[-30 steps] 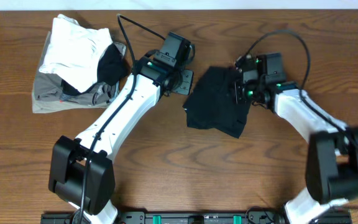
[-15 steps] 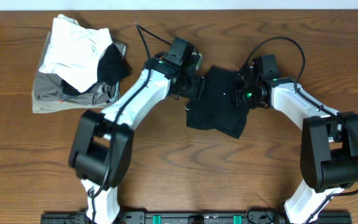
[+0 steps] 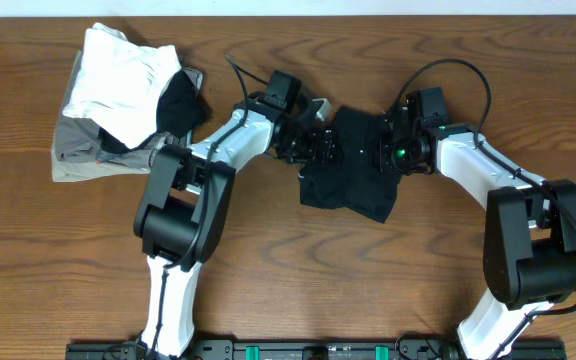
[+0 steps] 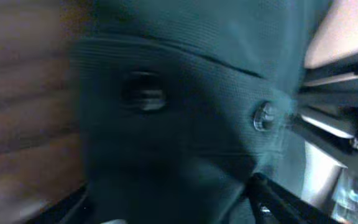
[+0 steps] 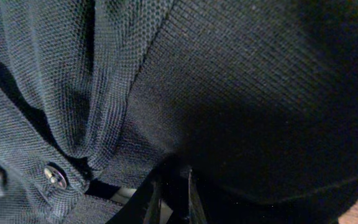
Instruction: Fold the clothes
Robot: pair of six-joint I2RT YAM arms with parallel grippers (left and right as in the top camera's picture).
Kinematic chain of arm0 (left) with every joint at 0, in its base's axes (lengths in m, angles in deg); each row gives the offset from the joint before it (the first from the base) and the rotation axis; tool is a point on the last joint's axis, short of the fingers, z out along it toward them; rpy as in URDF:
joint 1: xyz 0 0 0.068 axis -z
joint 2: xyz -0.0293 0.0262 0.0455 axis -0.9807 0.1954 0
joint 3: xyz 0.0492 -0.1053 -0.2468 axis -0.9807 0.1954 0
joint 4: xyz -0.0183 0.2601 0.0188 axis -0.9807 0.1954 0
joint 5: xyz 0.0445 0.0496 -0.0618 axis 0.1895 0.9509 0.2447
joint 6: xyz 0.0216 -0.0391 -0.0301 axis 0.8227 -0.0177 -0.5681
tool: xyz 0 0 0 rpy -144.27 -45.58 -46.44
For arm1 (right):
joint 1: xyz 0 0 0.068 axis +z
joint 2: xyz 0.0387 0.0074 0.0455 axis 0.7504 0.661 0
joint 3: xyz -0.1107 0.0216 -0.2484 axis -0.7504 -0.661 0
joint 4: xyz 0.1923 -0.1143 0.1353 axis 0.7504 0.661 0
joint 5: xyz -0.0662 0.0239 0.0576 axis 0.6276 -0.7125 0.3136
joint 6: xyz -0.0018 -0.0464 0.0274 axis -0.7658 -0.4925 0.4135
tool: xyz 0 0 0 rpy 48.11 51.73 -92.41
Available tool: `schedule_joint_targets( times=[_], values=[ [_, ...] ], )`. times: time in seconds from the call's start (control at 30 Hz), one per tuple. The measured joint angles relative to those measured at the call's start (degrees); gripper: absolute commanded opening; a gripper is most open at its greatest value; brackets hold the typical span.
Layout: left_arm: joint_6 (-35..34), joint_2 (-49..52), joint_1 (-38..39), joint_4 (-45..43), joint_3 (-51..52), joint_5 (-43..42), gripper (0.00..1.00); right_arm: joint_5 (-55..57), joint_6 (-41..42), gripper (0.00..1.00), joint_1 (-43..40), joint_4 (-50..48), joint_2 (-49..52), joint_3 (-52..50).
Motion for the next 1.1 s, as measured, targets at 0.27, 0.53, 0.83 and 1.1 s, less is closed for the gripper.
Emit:
schedule_joint_targets(
  times=[0.27, 0.53, 0.83, 1.1],
  values=[
    [2.9, 1.7, 0.3, 0.0, 0.0, -4.6, 0.06, 0.1, 0.0, 0.16, 0.0, 0.4, -0.1, 0.0],
    [3.2, -0.1, -2.7, 1.0, 0.2, -6.3, 0.06, 2.3, -0.2, 0.18, -1.1, 4.1, -3.4, -1.6],
    [3.3, -18.0, -21.1, -9.6, 0.0, -5.8, 0.06, 6.3, -0.5, 0.22, -4.5, 3.6, -21.0, -3.8],
    [6.2, -22.4, -38.4, -10.1, -1.2, -5.3, 0.06, 6.2, -0.5, 0.21, -4.5, 5.0, -28.1, -3.7]
  ],
)
